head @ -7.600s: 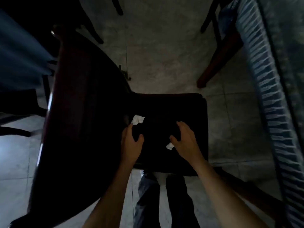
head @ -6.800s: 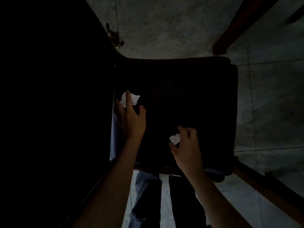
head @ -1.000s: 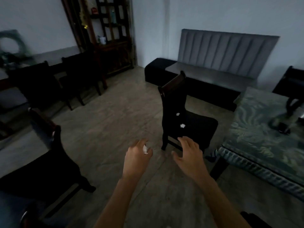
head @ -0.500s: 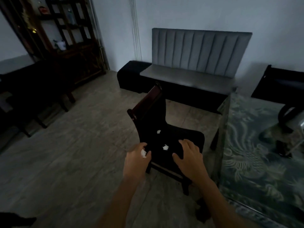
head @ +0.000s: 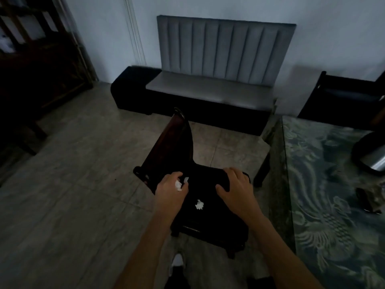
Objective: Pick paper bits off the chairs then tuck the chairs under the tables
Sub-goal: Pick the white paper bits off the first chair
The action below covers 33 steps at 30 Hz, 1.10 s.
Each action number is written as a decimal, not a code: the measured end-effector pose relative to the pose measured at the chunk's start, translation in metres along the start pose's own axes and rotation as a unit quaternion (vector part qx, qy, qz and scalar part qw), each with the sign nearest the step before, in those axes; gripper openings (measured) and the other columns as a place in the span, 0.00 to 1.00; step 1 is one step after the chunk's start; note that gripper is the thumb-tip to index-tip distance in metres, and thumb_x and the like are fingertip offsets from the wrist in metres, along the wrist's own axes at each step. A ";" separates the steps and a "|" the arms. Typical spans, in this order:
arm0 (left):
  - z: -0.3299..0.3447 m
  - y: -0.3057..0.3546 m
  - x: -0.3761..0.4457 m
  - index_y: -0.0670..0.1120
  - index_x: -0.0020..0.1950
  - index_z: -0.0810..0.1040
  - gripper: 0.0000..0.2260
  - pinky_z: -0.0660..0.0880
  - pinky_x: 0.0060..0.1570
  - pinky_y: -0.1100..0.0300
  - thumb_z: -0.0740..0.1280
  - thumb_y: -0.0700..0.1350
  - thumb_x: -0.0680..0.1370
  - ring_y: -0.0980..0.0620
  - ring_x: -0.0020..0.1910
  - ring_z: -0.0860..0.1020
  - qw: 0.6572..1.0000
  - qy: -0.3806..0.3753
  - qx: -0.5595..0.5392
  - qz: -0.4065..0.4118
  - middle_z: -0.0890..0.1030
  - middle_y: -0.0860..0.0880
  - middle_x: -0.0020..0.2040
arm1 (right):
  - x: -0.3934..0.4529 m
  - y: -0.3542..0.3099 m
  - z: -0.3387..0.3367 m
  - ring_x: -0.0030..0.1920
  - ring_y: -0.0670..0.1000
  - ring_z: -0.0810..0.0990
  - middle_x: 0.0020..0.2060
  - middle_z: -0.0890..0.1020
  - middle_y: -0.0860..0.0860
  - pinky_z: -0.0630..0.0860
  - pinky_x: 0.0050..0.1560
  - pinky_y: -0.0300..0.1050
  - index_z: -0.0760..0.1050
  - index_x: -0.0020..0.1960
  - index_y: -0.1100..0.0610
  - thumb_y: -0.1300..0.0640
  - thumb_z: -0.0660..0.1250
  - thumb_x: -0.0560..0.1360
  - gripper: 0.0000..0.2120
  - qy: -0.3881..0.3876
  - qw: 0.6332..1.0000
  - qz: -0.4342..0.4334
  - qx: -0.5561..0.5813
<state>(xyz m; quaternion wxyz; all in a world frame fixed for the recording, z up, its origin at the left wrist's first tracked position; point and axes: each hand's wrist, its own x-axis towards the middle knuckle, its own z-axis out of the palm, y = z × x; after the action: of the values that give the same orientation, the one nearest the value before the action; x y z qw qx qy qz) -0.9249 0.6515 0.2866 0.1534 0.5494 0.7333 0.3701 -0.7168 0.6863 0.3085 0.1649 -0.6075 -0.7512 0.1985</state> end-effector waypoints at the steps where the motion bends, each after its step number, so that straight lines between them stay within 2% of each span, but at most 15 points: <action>1: 0.002 -0.006 0.018 0.44 0.60 0.80 0.15 0.69 0.44 0.64 0.72 0.47 0.75 0.55 0.45 0.75 1.000 -0.004 -0.002 0.000 0.81 0.46 0.50 | 0.016 -0.004 0.006 0.70 0.60 0.66 0.72 0.67 0.53 0.67 0.67 0.60 0.64 0.73 0.54 0.44 0.64 0.76 0.29 0.002 1.000 0.003 -0.003; 7: 0.016 -0.037 0.100 0.44 0.59 0.80 0.15 0.70 0.46 0.64 0.73 0.46 0.74 0.53 0.46 0.78 0.999 -0.043 -0.027 0.001 0.81 0.47 0.49 | 0.087 -0.026 0.035 0.70 0.61 0.65 0.72 0.65 0.52 0.68 0.65 0.61 0.62 0.73 0.52 0.44 0.65 0.76 0.29 -0.006 0.999 0.044 -0.005; 9: 0.032 -0.049 0.125 0.45 0.59 0.80 0.15 0.71 0.48 0.64 0.73 0.46 0.74 0.53 0.47 0.78 0.997 -0.066 -0.040 -0.021 0.81 0.48 0.49 | 0.112 -0.022 0.047 0.70 0.61 0.65 0.72 0.65 0.53 0.68 0.66 0.62 0.62 0.73 0.52 0.44 0.65 0.76 0.30 -0.018 0.997 0.076 0.003; 13: 0.045 -0.055 0.142 0.46 0.57 0.80 0.12 0.66 0.41 0.80 0.73 0.46 0.74 0.63 0.41 0.75 0.993 -0.069 -0.081 -0.047 0.80 0.52 0.46 | 0.134 -0.014 0.058 0.70 0.61 0.65 0.73 0.65 0.53 0.68 0.66 0.62 0.62 0.74 0.51 0.44 0.65 0.76 0.30 -0.021 0.996 0.091 0.016; 15: 0.059 -0.064 0.151 0.46 0.56 0.80 0.11 0.66 0.39 0.82 0.72 0.46 0.74 0.67 0.40 0.74 0.991 -0.083 -0.085 -0.065 0.79 0.54 0.45 | 0.147 -0.007 0.069 0.70 0.61 0.65 0.73 0.65 0.53 0.68 0.66 0.62 0.62 0.74 0.51 0.44 0.65 0.76 0.30 -0.028 0.994 0.101 0.022; 20: 0.097 -0.085 0.163 0.48 0.53 0.80 0.08 0.68 0.36 0.80 0.72 0.45 0.75 0.70 0.41 0.77 0.982 -0.101 -0.107 -0.122 0.76 0.63 0.40 | 0.179 0.019 0.108 0.69 0.62 0.66 0.73 0.66 0.54 0.68 0.66 0.62 0.63 0.74 0.53 0.44 0.65 0.76 0.29 -0.072 0.990 0.114 0.033; 23: 0.124 -0.094 0.168 0.46 0.54 0.81 0.09 0.66 0.36 0.82 0.72 0.44 0.75 0.76 0.40 0.74 0.977 -0.113 -0.099 -0.152 0.75 0.62 0.40 | 0.193 0.037 0.132 0.68 0.62 0.68 0.72 0.67 0.55 0.69 0.66 0.62 0.63 0.74 0.55 0.46 0.66 0.76 0.29 -0.098 0.987 0.122 0.042; 27: 0.161 -0.112 0.169 0.45 0.56 0.81 0.11 0.66 0.36 0.82 0.72 0.44 0.74 0.75 0.40 0.74 0.967 -0.115 -0.104 -0.201 0.76 0.61 0.41 | 0.205 0.063 0.167 0.68 0.62 0.68 0.72 0.68 0.56 0.69 0.67 0.61 0.64 0.73 0.55 0.48 0.66 0.76 0.29 -0.121 0.982 0.137 0.055; 30: 0.192 -0.132 0.162 0.47 0.56 0.81 0.11 0.67 0.35 0.81 0.72 0.46 0.74 0.69 0.40 0.75 0.958 -0.119 -0.097 -0.244 0.78 0.57 0.43 | 0.209 0.085 0.201 0.67 0.61 0.70 0.70 0.69 0.57 0.70 0.67 0.59 0.65 0.72 0.57 0.50 0.67 0.76 0.28 -0.134 0.977 0.154 0.071; 33: 0.230 -0.160 0.149 0.49 0.56 0.81 0.11 0.74 0.41 0.73 0.71 0.48 0.75 0.61 0.45 0.79 0.943 -0.122 -0.111 -0.289 0.81 0.54 0.47 | 0.209 0.110 0.245 0.67 0.60 0.71 0.70 0.70 0.58 0.70 0.66 0.57 0.66 0.73 0.58 0.51 0.68 0.76 0.29 -0.155 0.971 0.162 0.085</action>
<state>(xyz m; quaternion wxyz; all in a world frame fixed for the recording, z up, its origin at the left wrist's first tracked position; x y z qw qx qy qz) -0.9423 0.8545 0.0436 0.4016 0.3340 0.7908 0.3190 -0.7867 0.8865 0.0424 0.0634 -0.6669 -0.6392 0.3777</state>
